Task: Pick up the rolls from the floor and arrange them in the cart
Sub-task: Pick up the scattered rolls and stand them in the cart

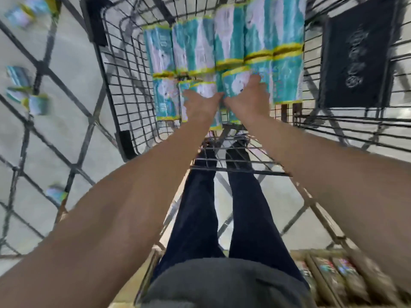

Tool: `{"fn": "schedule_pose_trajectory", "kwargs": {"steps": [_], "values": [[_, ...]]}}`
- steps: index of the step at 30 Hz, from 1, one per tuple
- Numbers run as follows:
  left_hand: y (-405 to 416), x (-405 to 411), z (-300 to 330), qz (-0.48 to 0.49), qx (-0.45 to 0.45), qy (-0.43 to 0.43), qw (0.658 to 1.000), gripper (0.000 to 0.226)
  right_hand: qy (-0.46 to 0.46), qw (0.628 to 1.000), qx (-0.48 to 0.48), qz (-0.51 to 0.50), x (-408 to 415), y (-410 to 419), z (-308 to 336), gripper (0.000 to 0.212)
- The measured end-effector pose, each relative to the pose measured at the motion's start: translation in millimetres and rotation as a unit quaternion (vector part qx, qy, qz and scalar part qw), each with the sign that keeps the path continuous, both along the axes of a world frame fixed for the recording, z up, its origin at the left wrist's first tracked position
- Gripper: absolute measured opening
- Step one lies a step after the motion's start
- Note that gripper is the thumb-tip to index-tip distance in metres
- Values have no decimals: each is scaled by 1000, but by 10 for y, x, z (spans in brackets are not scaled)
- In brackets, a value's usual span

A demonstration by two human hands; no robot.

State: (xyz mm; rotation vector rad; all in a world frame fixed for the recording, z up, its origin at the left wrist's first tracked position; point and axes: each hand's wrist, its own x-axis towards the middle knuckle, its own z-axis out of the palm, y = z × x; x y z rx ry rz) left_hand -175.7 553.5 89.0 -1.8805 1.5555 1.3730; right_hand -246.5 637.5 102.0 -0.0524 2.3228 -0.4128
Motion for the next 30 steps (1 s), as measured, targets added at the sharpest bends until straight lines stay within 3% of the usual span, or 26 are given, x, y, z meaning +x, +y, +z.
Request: {"fn": "schedule_pose_trajectory", "kwargs": {"steps": [7,11,14,18,22,27,30], "values": [[-132,-148,-125,13,-75,6,997,107,14,1000,13,-20,-18,-133,-129,106],[-138,-81,-96,10,-82,24,996,98,24,999,-35,-31,-94,-29,-57,80],[-145,44,63,-51,-116,29,992,90,46,996,-74,-12,-155,151,154,63],[-36,419,516,-150,-117,101,977,78,80,990,-100,66,-124,500,706,50],[244,881,1007,-314,-91,53,944,71,118,977,-65,168,68,936,1314,51],[446,1411,1219,-494,-117,-19,861,93,175,942,52,283,302,1618,1743,67],[492,1519,1311,-534,-130,-33,835,102,175,913,153,336,324,2073,1847,79]]}}
